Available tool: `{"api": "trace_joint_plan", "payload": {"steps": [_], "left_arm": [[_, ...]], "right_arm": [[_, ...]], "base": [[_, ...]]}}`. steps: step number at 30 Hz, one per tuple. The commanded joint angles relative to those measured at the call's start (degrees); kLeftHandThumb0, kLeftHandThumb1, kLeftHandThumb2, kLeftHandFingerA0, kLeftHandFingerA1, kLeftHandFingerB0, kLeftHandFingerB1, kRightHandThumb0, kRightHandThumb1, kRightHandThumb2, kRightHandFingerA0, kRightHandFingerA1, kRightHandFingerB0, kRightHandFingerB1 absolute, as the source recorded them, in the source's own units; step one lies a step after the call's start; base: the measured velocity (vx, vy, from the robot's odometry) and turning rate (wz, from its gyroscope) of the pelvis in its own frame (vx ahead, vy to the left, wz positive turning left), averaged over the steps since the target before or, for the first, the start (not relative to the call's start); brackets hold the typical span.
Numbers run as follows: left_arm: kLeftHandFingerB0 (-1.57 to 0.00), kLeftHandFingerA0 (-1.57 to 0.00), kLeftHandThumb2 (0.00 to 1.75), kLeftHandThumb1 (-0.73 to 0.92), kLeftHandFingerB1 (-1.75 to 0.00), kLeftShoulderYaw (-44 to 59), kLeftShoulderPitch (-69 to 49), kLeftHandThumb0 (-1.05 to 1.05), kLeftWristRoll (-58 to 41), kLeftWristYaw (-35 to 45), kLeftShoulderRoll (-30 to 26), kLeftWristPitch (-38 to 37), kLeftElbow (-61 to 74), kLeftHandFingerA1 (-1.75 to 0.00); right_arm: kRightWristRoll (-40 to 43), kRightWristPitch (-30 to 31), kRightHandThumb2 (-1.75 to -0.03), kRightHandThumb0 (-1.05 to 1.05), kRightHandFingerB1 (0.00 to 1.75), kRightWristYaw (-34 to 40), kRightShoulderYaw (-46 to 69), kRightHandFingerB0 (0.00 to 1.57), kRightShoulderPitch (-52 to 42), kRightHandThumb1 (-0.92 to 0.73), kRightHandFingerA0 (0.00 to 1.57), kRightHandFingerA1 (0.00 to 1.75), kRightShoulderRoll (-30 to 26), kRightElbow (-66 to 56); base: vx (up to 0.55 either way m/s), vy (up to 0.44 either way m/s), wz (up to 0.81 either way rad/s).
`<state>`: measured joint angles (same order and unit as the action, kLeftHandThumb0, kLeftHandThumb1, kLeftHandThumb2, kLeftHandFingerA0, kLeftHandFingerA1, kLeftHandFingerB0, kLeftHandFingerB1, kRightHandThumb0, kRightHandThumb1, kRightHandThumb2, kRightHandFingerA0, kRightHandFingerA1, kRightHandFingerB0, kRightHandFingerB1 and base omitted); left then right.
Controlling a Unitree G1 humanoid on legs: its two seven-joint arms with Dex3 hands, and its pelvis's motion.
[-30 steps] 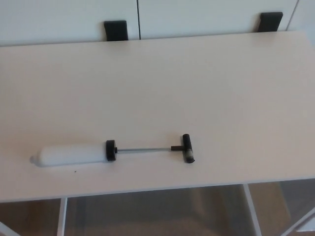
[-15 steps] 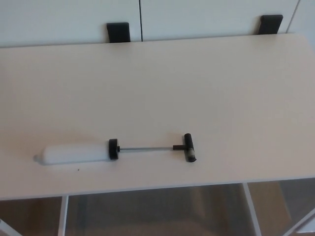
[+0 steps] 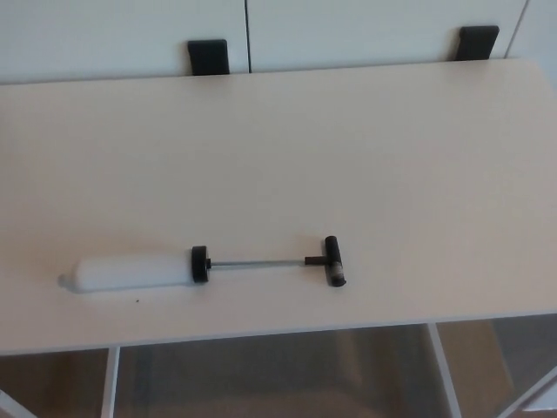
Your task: The robot walks towards a desk on which an air pump is kept in the middle. It lifts it up and holds it with its left hand and uses its right hand to compress it by pushing its handle inwards.
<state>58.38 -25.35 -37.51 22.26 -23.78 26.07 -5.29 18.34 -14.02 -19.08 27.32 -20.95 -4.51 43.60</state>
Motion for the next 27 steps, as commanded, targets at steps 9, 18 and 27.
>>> {"api": "trace_joint_plan", "payload": {"steps": [9,18,27], "left_arm": [[0.0,-0.01,0.88,0.37,-0.46,-54.1,40.6,-0.24,40.2,1.3,-19.8,-7.0,28.9,-0.49],[-0.08,-0.08,0.63,0.37,-0.3,-78.3,50.1,-0.44,63.6,4.9,-12.2,-9.1,18.3,-0.3],[-0.03,-0.02,0.7,0.3,-0.35,-87.9,52.1,-0.44,71.4,5.0,-9.8,-10.5,10.4,-0.35]], "right_arm": [[-1.2,-0.9,-0.58,-0.26,0.42,0.5,-1.0,0.49,2.2,-0.63,0.74,0.54,-2.4,-1.1],[-1.6,-0.8,-0.58,-0.27,0.42,1.1,-1.2,0.49,2.9,-0.63,0.76,0.54,-2.9,-1.1],[-1.7,-0.5,-0.58,-0.26,0.42,0.8,-1.6,0.49,3.0,-0.62,0.73,0.54,-3.0,-1.0]], "base": [[0.0,0.0,0.01],[0.0,0.0,0.0],[0.0,0.0,0.0]]}}
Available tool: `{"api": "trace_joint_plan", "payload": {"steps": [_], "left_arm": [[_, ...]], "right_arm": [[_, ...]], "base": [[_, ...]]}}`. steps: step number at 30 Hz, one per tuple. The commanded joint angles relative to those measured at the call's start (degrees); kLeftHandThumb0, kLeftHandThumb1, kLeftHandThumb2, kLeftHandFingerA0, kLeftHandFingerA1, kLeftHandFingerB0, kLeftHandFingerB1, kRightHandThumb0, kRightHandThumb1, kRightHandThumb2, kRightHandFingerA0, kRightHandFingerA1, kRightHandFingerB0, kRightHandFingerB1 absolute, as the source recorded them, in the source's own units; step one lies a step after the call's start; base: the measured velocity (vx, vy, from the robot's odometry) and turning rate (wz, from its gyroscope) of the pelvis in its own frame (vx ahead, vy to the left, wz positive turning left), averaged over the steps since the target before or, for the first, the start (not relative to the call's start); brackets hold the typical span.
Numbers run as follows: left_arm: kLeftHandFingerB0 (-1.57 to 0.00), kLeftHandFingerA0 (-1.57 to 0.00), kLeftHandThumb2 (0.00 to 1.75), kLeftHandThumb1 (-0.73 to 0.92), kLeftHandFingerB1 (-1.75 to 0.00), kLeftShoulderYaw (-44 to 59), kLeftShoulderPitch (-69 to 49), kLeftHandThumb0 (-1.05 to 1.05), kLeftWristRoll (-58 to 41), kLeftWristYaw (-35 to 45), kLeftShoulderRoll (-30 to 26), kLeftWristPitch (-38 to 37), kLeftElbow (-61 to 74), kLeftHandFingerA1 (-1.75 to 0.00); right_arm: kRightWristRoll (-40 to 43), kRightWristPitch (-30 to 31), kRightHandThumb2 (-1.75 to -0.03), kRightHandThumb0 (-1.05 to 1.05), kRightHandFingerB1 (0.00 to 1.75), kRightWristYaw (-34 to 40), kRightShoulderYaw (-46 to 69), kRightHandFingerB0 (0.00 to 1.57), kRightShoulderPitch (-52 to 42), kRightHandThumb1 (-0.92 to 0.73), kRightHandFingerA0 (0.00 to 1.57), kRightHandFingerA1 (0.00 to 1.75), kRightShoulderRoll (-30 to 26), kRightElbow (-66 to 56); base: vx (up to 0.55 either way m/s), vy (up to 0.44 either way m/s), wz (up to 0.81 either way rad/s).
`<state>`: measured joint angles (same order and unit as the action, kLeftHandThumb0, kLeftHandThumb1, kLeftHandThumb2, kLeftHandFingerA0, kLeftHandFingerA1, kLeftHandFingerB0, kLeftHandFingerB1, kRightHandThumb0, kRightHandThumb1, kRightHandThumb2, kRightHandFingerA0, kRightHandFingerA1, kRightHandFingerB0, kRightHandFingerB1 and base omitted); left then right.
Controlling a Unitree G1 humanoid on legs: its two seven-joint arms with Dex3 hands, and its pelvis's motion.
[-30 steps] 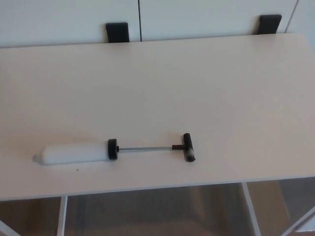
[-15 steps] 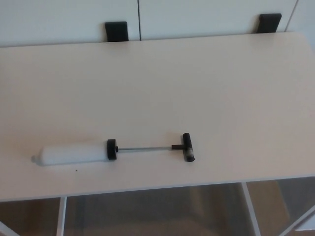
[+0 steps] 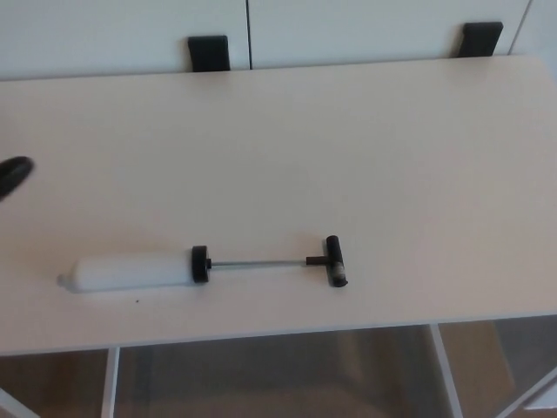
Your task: The robot walks towards a desk on which an air pump is kept in the middle. It lifts it up and holds it with its left hand and uses its right hand to compress it by pushing its handle inwards.
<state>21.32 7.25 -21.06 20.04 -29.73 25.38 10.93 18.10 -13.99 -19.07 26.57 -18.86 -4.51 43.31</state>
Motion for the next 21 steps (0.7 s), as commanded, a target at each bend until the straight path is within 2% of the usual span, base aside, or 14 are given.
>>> {"api": "trace_joint_plan", "payload": {"steps": [1,10,11,12,13,18,21], "left_arm": [[-0.03,-0.03,0.69,0.3,-0.36,-52.7,19.5,-0.46,56.0,6.2,-3.4,-10.2,-8.0,-0.35],[-0.04,0.0,0.72,0.31,-0.36,-57.3,18.9,-0.47,58.0,3.0,-3.9,-11.6,-11.5,-0.36],[-0.1,-0.08,0.55,0.48,-0.26,-57.9,19.3,-0.46,58.2,3.2,-4.2,-11.5,-11.8,-0.26],[-0.1,-0.08,0.55,0.48,-0.26,-58.5,19.7,-0.46,58.3,3.4,-4.5,-11.4,-12.0,-0.26],[-0.09,-0.07,0.63,0.46,-0.25,-59.1,20.1,-0.49,58.5,3.8,-4.9,-11.2,-12.2,-0.22],[-0.1,-0.07,0.6,0.48,-0.24,-60.8,20.6,-0.49,58.8,3.6,-5.7,-10.7,-12.5,-0.23],[-0.09,-0.08,0.64,0.46,-0.25,-61.5,20.9,-0.49,58.6,2.9,-5.9,-10.7,-13.3,-0.22]], "right_arm": [[-1.5,-0.4,-0.58,-0.26,0.42,1.1,-0.9,0.49,0.7,-0.61,0.73,0.55,-2.8,-1.3],[-2.6,-1.3,-0.58,-0.26,0.42,1.0,-1.8,0.47,-0.2,-0.63,0.72,0.55,-3.3,-1.1],[-2.4,-1.5,-0.58,-0.27,0.43,0.7,-1.7,0.47,0.1,-0.62,0.71,0.56,-3.4,-0.7],[-2.2,-1.6,-0.58,-0.27,0.43,0.5,-1.7,0.47,0.4,-0.62,0.71,0.56,-3.5,-0.3],[-2.0,-1.4,-0.58,-0.26,0.42,0.4,-1.8,0.48,0.3,-0.62,0.72,0.56,-3.3,-0.8],[-1.8,-1.4,-0.58,-0.25,0.42,0.2,-1.9,0.47,0.4,-0.63,0.72,0.56,-3.2,-0.7],[-2.1,-1.4,-0.59,-0.25,0.42,0.7,-2.2,0.46,0.2,-0.63,0.71,0.56,-3.1,-1.5]], "base": [[0.0,0.0,0.0],[0.0,0.0,0.0],[0.0,0.0,0.0],[0.0,0.0,0.0],[0.0,0.0,0.0],[0.0,0.0,0.0],[0.0,0.0,0.0]]}}
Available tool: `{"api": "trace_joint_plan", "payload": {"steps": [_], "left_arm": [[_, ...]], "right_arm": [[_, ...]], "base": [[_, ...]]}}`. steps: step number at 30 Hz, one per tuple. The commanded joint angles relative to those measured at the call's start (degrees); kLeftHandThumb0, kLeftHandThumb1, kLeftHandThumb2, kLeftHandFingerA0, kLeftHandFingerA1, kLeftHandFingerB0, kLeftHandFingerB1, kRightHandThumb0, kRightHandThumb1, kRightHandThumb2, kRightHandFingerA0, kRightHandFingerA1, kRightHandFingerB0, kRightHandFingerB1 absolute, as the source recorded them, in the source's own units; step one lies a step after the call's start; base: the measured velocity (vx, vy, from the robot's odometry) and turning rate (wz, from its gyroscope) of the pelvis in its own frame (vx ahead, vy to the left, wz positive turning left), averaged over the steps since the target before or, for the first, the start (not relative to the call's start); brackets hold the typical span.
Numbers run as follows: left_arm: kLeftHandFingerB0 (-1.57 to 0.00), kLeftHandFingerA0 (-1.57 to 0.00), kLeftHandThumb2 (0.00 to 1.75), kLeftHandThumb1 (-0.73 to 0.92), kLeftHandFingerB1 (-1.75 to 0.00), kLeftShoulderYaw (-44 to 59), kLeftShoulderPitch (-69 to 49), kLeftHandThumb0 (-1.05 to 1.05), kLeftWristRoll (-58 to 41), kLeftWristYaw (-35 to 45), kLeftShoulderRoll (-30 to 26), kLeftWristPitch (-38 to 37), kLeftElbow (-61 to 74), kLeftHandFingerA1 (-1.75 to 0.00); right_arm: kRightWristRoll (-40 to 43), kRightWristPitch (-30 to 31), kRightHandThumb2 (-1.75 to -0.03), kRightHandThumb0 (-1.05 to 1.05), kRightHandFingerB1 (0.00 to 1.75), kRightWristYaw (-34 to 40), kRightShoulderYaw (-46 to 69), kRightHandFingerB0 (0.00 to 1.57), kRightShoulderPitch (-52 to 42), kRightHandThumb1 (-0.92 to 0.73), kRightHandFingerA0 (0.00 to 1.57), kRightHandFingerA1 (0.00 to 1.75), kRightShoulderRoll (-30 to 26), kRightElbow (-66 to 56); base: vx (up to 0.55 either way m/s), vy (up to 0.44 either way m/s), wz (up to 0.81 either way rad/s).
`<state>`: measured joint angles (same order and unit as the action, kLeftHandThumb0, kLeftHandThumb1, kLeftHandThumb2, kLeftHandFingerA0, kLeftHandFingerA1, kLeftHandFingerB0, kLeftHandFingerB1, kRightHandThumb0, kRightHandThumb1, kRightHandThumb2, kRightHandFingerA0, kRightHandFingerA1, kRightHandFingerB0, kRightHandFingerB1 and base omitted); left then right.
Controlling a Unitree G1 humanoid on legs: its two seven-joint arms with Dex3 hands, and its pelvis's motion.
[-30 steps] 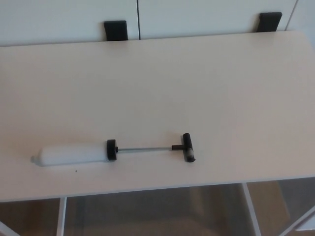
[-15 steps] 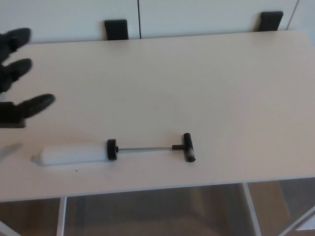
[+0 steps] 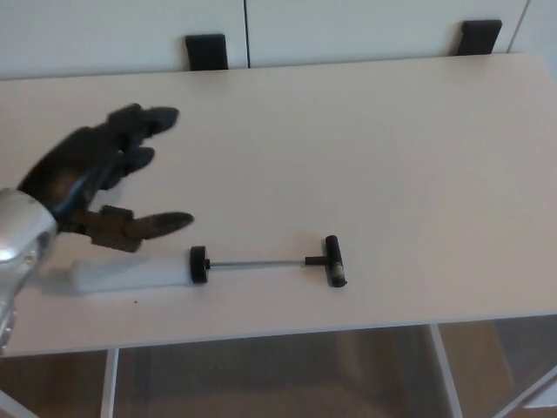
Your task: The robot walks towards a desk on which an air pump is kept in the middle. It lifts it up and holds it with its left hand and uses its right hand to compress it by pushing its handle inwards.
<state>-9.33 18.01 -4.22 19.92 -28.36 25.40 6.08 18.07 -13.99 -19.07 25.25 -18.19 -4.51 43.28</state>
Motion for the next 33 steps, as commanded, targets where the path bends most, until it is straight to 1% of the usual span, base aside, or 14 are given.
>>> {"api": "trace_joint_plan", "payload": {"steps": [1,4,5,10,14,19,21,22,24,25,29,30,32,33], "left_arm": [[-0.09,-0.08,0.64,0.46,-0.25,-31.3,10.5,-0.49,41.5,2.7,-7.3,-10.6,-8.9,-0.22],[-0.09,-0.07,0.64,0.46,-0.25,-32.2,11.3,-0.49,41.4,2.4,-7.7,-10.0,-9.5,-0.21],[-0.09,-0.06,0.58,0.48,-0.25,-32.3,11.6,-0.42,41.2,2.3,-7.9,-10.1,-9.7,-0.22],[-0.08,-0.06,0.58,0.48,-0.24,-33.3,12.2,-0.43,41.1,2.1,-9.3,-10.0,-9.7,-0.22],[-0.08,-0.04,0.57,0.48,-0.24,-33.2,11.6,-0.44,41.2,2.3,-12.3,-10.8,-9.1,-0.22],[-0.08,-0.05,0.56,0.47,-0.24,-32.9,10.7,-0.45,41.3,2.7,-16.5,-12.1,-8.2,-0.23],[-0.09,-0.06,0.57,0.46,-0.24,-32.6,10.6,-0.46,41.1,2.6,-18.2,-12.9,-8.2,-0.23],[-0.09,0.0,0.73,0.32,-0.34,-32.5,10.5,-0.48,41.1,2.4,-19.1,-13.4,-8.3,-0.32],[-0.09,0.0,0.73,0.32,-0.34,-32.5,10.4,-0.48,41.1,2.2,-19.7,-13.8,-8.4,-0.32],[-0.12,-0.1,0.59,0.47,-0.25,-32.5,10.4,-0.51,41.6,1.6,-20.6,-14.4,-8.5,-0.27],[-0.12,-0.1,0.59,0.48,-0.25,-32.8,10.3,-0.52,43.1,0.1,-23.3,-16.1,-9.1,-0.27],[-0.09,-0.01,0.72,0.33,-0.35,-32.8,10.0,-0.52,43.3,-0.2,-23.8,-16.3,-9.1,-0.37],[-0.09,-0.01,0.72,0.33,-0.35,-32.8,9.8,-0.52,43.4,-0.4,-24.1,-16.4,-9.0,-0.37],[-0.03,-0.02,0.69,0.35,-0.32,-33.0,9.3,-0.59,43.6,-0.9,-24.5,-16.3,-9.0,-0.36]], "right_arm": [[-2.1,-1.2,-0.59,-0.25,0.42,0.8,-1.0,0.46,-0.7,-0.63,0.71,0.56,-2.9,-2.3],[-2.0,-1.0,-0.59,-0.25,0.43,0.5,-1.3,0.48,-1.1,-0.65,0.73,0.57,-2.7,-3.9],[-2.1,-0.6,-0.58,-0.26,0.42,0.7,-1.5,0.5,-1.0,-0.64,0.73,0.55,-2.7,-4.4],[-2.4,0.5,-0.59,-0.25,0.42,1.8,-1.6,0.5,-1.0,-0.66,0.73,0.56,-2.8,-6.0],[-2.1,0.6,-0.58,-0.26,0.42,1.4,-1.5,0.49,0.1,-0.63,0.75,0.57,-3.2,-4.5],[-2.6,-0.3,-0.59,-0.23,0.44,1.3,-1.9,0.52,1.0,-0.65,0.75,0.56,-3.8,-2.8],[-3.0,-0.3,-0.59,-0.24,0.43,1.9,-2.1,0.51,1.2,-0.65,0.76,0.57,-3.8,-2.7],[-3.1,-0.6,-0.59,-0.25,0.43,1.8,-2.1,0.49,1.6,-0.64,0.76,0.56,-4.0,-1.8],[-3.1,-0.8,-0.59,-0.25,0.43,1.7,-2.1,0.49,1.8,-0.64,0.76,0.56,-4.1,-1.1],[-2.6,-0.3,-0.59,-0.23,0.45,1.5,-2.1,0.49,1.5,-0.64,0.73,0.6,-3.8,-2.2],[-3.6,0.6,-0.59,-0.23,0.44,2.4,-3.0,0.5,-0.2,-0.66,0.71,0.56,-3.4,-6.0],[-3.9,0.4,-0.59,-0.24,0.44,2.6,-3.2,0.5,-0.3,-0.66,0.73,0.57,-3.4,-6.1],[-4.0,0.3,-0.59,-0.24,0.44,2.7,-3.2,0.5,-0.4,-0.66,0.73,0.57,-3.4,-6.0],[-4.0,-0.5,-0.59,-0.24,0.44,2.3,-3.2,0.5,0.1,-0.65,0.74,0.57,-3.6,-4.6]], "base": [[0.0,0.0,0.0],[0.0,0.0,0.0],[0.0,0.0,0.0],[0.0,0.0,0.0],[0.0,0.0,0.0],[0.0,0.0,0.0],[0.0,0.0,0.0],[0.0,0.0,0.0],[0.0,0.0,0.0],[0.0,0.0,0.0],[0.0,0.0,0.0],[0.0,0.0,0.0],[0.0,0.0,0.0],[0.0,0.0,0.0]]}}
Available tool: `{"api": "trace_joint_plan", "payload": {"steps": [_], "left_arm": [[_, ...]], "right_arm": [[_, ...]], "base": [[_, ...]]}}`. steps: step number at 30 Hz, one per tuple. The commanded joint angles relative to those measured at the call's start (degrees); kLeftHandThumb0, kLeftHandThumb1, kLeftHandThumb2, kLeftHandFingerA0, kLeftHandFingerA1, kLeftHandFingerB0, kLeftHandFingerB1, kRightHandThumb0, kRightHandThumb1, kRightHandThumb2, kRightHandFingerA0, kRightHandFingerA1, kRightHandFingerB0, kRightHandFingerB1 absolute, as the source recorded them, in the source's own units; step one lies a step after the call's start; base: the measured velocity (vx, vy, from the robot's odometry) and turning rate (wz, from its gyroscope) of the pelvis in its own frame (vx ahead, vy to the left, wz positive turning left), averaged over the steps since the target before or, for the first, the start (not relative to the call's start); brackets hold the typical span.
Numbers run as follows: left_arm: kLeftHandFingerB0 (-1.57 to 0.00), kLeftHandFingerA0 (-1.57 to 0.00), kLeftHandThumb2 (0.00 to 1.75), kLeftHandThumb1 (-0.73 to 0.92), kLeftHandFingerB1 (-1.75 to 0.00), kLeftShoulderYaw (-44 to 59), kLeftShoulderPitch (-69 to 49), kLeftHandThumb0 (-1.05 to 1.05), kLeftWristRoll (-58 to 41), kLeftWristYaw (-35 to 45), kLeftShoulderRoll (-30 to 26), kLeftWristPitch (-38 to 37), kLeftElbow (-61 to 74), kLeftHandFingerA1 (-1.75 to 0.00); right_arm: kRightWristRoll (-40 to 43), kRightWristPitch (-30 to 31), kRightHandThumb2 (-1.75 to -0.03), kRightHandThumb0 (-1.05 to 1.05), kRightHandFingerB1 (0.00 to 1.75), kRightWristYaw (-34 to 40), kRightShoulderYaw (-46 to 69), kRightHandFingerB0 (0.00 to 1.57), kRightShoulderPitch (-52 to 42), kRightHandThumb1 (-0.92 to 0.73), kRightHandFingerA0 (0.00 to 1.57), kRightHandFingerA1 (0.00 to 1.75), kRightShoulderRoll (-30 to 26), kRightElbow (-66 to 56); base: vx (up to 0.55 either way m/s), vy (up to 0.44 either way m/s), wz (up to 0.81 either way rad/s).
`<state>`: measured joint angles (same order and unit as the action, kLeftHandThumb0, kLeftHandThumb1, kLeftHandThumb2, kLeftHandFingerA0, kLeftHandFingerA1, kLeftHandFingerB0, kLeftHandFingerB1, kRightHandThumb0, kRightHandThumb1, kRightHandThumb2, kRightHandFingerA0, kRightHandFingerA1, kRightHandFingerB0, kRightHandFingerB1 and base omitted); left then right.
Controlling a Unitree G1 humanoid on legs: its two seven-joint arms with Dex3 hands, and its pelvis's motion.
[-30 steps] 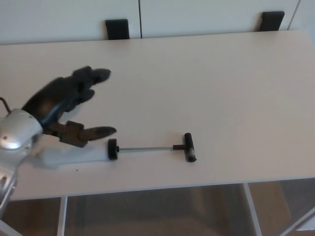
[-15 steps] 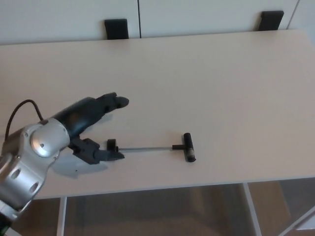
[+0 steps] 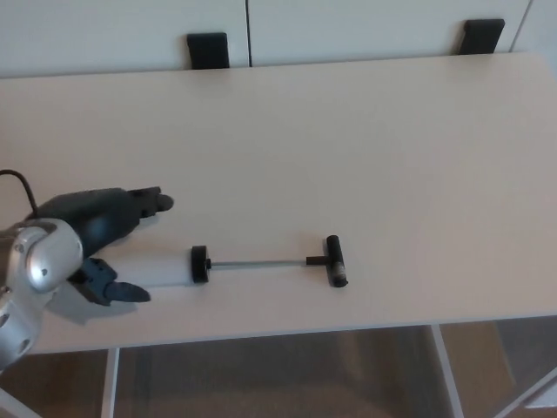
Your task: The robot walks towards a desk on which an air pump is kept in the middle. It lifts it up and holds it with its left hand and uses its right hand to compress it by pushing its handle inwards.
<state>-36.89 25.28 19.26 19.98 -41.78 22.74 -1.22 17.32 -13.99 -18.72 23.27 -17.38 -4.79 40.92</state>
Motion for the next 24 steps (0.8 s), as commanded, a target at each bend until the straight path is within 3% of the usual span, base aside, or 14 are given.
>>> {"api": "trace_joint_plan", "payload": {"steps": [1,2,9,24], "left_arm": [[-0.03,-0.02,0.69,0.35,-0.32,-5.5,1.9,-0.59,20.2,-1.1,-11.1,-13.6,-1.7,-0.36],[0.0,0.0,0.86,0.29,-0.47,-5.5,1.8,-0.31,20.2,-1.4,-11.0,-13.7,-1.7,-0.48],[0.0,0.0,0.87,0.3,-0.47,-6.2,0.4,-0.31,20.8,-1.8,-10.2,-13.3,-0.4,-0.48],[0.0,0.0,0.87,0.28,-0.47,-12.5,-2.8,-0.33,27.6,-3.1,0.0,-10.9,0.9,-0.48]], "right_arm": [[-3.2,-0.7,-0.59,-0.24,0.44,1.8,-1.2,0.5,-0.6,-0.65,0.74,0.57,-3.4,-1.9],[-3.1,-0.6,-0.59,-0.25,0.43,1.8,-1.2,0.5,-0.3,-0.65,0.74,0.57,-3.5,-1.7],[-3.7,-0.5,-0.58,-0.26,0.43,2.3,-1.5,0.51,0.0,-0.65,0.72,0.55,-3.7,-1.8],[-5.5,0.2,-0.58,-0.27,0.43,5.5,-2.6,0.54,-0.3,-0.63,0.77,0.54,-3.5,-4.4]], "base": [[0.0,0.0,0.0],[0.0,0.0,0.0],[0.0,0.0,0.0],[0.0,0.0,0.0]]}}
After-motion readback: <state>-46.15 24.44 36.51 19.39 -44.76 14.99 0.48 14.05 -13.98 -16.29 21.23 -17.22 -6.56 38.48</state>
